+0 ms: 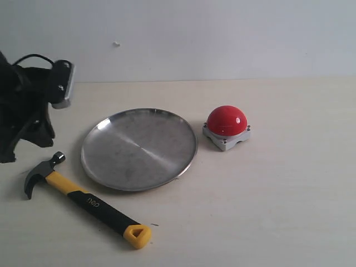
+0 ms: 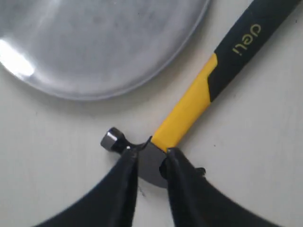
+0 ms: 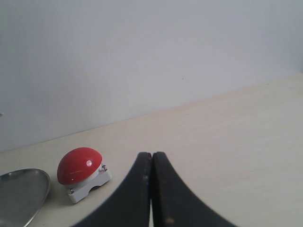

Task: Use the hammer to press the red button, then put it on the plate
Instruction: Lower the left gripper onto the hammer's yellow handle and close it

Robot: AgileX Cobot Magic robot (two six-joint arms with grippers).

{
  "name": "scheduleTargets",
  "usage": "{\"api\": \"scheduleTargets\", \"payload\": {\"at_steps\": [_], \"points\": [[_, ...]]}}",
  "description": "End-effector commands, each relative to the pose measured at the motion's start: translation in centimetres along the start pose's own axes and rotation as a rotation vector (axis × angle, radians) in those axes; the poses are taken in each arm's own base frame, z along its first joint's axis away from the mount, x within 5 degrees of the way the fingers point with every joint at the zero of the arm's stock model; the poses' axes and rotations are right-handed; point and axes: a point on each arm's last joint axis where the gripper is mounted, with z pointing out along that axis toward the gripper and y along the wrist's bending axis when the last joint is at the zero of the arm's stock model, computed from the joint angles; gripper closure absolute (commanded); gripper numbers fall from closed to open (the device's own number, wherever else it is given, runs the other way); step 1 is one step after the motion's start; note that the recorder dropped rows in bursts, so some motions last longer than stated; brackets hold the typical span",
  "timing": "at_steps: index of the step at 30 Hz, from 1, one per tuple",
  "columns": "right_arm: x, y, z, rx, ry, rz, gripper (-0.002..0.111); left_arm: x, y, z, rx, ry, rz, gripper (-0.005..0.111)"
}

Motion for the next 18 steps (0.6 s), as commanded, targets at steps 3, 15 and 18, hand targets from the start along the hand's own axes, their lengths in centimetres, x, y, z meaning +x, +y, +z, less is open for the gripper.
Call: {"api": "scheduleTargets", "payload": {"at_steps": [3,15,18], "points": [[0.1,0.0,0.0,-0.001,-0.008,0.001,0.108,-2.5,-0.4,4.3,0.08,0.092,0.258,0.043],[0.1,0.0,0.0,-0.001,-0.008,0.001,0.108,-1.6,-1.4,9.7,0.188,0.145,0.274,0.043],[0.1,0.0,0.0,-0.001,-0.008,0.001,0.108,-1.5,-1.5,10.7,0.196,0.147,0.277,0.043]]}}
